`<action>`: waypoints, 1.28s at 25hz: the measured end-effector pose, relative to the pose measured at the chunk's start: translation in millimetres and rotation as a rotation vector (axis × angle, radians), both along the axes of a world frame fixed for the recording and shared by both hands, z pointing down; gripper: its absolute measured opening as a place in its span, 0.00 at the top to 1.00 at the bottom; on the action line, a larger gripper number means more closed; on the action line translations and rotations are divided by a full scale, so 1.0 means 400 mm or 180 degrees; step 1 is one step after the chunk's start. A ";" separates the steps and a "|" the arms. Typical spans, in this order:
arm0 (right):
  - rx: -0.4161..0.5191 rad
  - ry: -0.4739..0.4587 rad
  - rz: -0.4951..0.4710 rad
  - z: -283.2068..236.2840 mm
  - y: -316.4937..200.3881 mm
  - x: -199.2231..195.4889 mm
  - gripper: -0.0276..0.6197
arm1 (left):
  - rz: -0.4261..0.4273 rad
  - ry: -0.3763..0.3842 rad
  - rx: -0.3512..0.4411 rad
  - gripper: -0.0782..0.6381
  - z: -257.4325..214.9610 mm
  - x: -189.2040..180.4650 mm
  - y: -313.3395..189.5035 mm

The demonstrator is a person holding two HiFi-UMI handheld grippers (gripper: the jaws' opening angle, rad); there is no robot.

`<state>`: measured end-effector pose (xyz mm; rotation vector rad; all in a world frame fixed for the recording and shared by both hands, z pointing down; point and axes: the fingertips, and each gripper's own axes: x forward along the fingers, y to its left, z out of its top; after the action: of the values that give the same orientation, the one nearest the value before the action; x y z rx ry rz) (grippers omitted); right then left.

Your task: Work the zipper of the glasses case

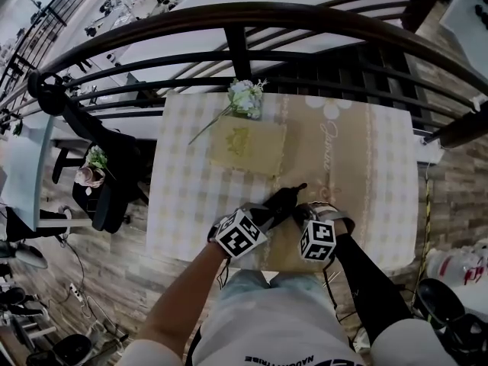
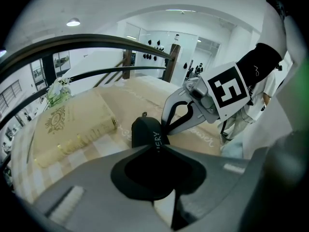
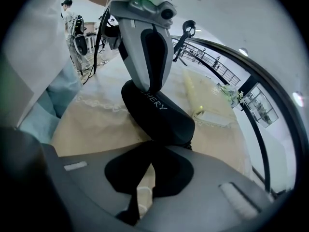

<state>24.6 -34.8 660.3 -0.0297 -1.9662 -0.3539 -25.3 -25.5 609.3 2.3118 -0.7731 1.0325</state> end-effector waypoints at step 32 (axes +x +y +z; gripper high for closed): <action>-0.0158 -0.0080 0.0236 -0.001 0.083 -0.045 0.91 | 0.0131 0.0046 0.0011 0.82 0.001 0.001 -0.001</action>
<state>6.6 -1.6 660.1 0.0158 -1.9948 -0.2582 -25.0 -25.8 609.6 2.3446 -0.7251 1.0317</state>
